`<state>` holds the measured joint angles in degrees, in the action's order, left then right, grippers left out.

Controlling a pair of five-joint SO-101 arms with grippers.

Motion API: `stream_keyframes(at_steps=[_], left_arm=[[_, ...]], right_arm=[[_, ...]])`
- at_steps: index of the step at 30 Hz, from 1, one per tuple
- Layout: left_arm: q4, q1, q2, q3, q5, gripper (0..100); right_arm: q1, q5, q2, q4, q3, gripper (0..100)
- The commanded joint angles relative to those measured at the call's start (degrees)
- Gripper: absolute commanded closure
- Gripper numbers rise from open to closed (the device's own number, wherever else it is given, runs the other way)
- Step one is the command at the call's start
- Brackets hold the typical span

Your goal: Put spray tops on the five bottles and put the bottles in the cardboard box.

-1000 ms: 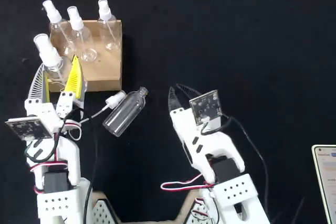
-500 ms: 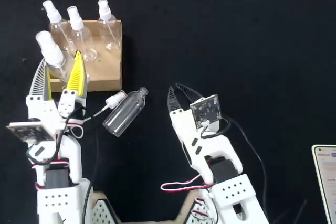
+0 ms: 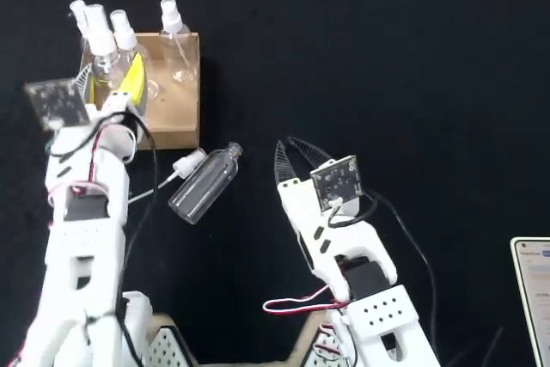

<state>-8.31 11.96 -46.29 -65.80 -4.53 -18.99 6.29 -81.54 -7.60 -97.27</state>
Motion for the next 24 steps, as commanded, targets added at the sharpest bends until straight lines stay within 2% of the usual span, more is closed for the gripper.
stream_keyframes(at_steps=[1, 10, 18, 24], left_arm=[[-5.71, 4.62, 8.53, 7.6, 0.09, 87], [-31.38, 9.1, 29.45, 9.45, 0.18, 87], [-40.0, 9.45, 45.1, 15.52, 0.18, 87], [-44.57, 9.54, 51.78, 17.54, 0.18, 87]], right_arm=[[0.88, 0.44, 0.57, 0.97, 0.04, 96.2], [0.79, 0.44, 0.57, 0.97, 0.04, 96.2], [0.79, 0.44, 0.48, 0.97, 0.04, 96.2], [0.79, 0.44, 0.31, 0.97, 0.04, 96.2]])
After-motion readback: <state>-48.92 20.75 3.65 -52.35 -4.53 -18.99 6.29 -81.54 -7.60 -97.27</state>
